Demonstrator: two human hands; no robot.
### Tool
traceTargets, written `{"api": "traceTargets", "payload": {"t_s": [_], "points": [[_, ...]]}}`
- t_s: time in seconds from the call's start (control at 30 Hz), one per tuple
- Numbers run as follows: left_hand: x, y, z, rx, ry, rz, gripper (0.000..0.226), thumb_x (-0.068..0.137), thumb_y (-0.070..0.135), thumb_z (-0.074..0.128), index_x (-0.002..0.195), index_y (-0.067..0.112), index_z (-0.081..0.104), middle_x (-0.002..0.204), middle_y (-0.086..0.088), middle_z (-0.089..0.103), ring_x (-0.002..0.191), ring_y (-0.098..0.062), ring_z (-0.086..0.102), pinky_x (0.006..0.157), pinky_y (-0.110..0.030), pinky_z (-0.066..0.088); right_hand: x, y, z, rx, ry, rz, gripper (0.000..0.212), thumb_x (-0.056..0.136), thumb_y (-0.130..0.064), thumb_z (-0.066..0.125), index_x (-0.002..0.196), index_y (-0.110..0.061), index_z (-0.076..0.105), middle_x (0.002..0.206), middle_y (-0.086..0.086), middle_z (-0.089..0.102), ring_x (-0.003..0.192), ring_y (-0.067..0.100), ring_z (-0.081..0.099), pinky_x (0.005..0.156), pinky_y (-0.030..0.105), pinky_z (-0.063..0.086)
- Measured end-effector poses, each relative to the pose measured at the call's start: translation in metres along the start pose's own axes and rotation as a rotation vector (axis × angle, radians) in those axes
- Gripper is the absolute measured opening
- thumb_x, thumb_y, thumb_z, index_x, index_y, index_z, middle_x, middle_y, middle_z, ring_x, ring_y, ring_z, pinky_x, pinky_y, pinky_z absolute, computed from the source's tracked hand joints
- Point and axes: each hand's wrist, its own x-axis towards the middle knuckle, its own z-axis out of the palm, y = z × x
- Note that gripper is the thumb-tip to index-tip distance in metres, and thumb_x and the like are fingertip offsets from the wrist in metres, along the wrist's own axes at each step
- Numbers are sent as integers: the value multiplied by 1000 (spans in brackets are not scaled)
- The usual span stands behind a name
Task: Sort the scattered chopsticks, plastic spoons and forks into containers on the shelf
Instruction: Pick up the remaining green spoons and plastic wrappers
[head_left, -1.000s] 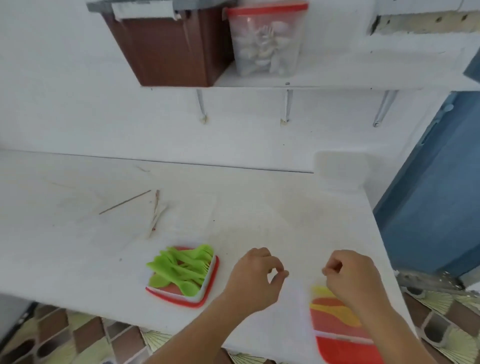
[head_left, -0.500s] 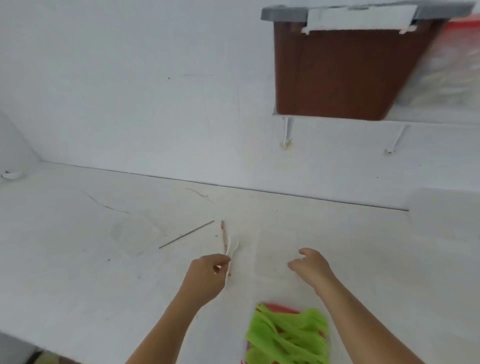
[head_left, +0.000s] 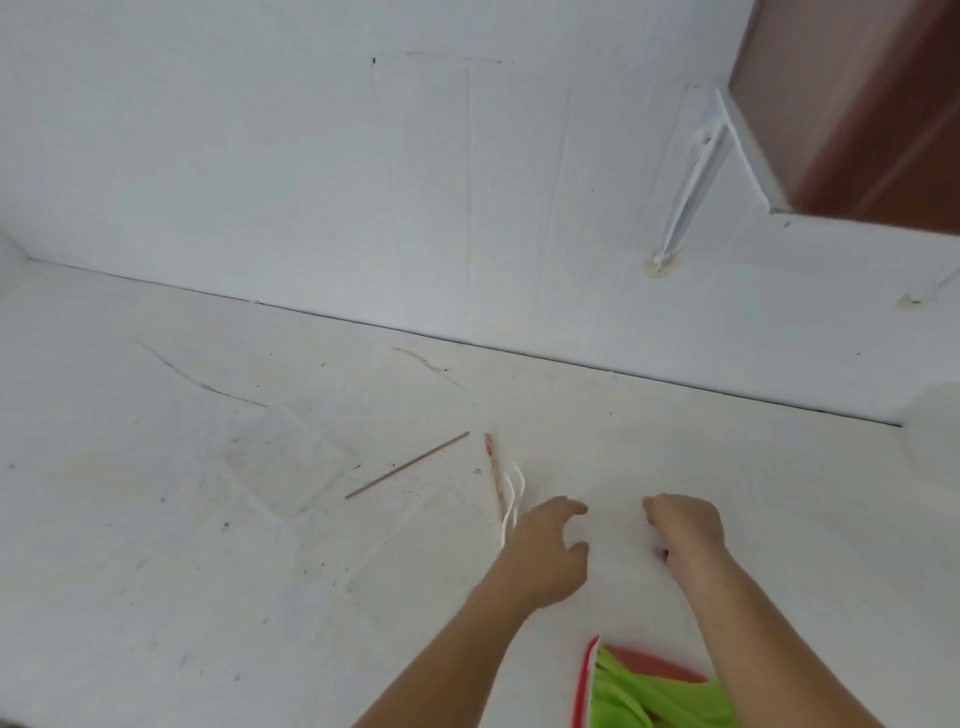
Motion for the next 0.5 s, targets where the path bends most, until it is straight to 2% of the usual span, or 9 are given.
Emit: {"api": "traceTargets", "payload": {"t_s": [0.07, 0.13, 0.2, 0.27, 0.4, 0.47, 0.5], "points": [[-15, -23, -22, 82, 260, -32, 46, 95, 22, 63, 141, 26, 58, 146, 8, 54, 139, -13, 45, 107, -18, 31, -3, 2, -3, 62, 34, -61, 22, 86, -4, 61, 92, 17, 61, 81, 28, 61, 61, 26, 47, 57, 35, 37], [-32, -55, -44, 285, 417, -192, 59, 94, 34, 69, 148, 23, 47, 149, 5, 48, 140, -21, 41, 108, -27, 39, -11, 5, -8, 185, 23, -138, 17, 88, -2, 58, 94, 14, 61, 75, 24, 57, 60, 24, 42, 54, 29, 34], [-45, -78, -59, 485, 352, -416, 84, 89, 55, 69, 155, 21, 29, 155, 1, 37, 143, -26, 34, 111, -38, 40, -24, 1, -5, 307, -39, -188, 13, 90, 1, 55, 89, -2, 68, 79, 13, 62, 57, 24, 43, 53, 27, 36], [-48, -84, -60, 559, 338, -485, 89, 85, 65, 69, 151, 22, 29, 150, -1, 40, 137, -27, 38, 109, -40, 40, -36, -4, 8, 371, -139, -203, 21, 91, 2, 54, 85, -13, 68, 86, 11, 66, 57, 19, 45, 51, 29, 36], [-46, -81, -62, 544, 312, -572, 98, 72, 75, 74, 146, 26, 30, 137, -1, 42, 127, -26, 43, 104, -44, 36, -63, -13, 31, 394, -338, -212, 19, 94, 3, 57, 88, -10, 70, 85, 11, 65, 63, 17, 49, 55, 30, 40], [-51, -85, -75, 434, 301, -592, 89, 71, 71, 77, 140, 29, 38, 135, 0, 45, 125, -24, 48, 106, -44, 37, -77, -15, 36, 410, -420, -229, 13, 97, 0, 61, 95, -8, 71, 85, 12, 66, 66, 18, 51, 58, 32, 42], [-57, -87, -84, 340, 316, -571, 74, 76, 64, 78, 132, 29, 45, 131, 1, 50, 119, -21, 54, 106, -42, 42, -84, -16, 38, 411, -462, -247, 13, 98, 0, 61, 99, -9, 71, 84, 12, 66, 67, 19, 52, 59, 32, 43]]}}
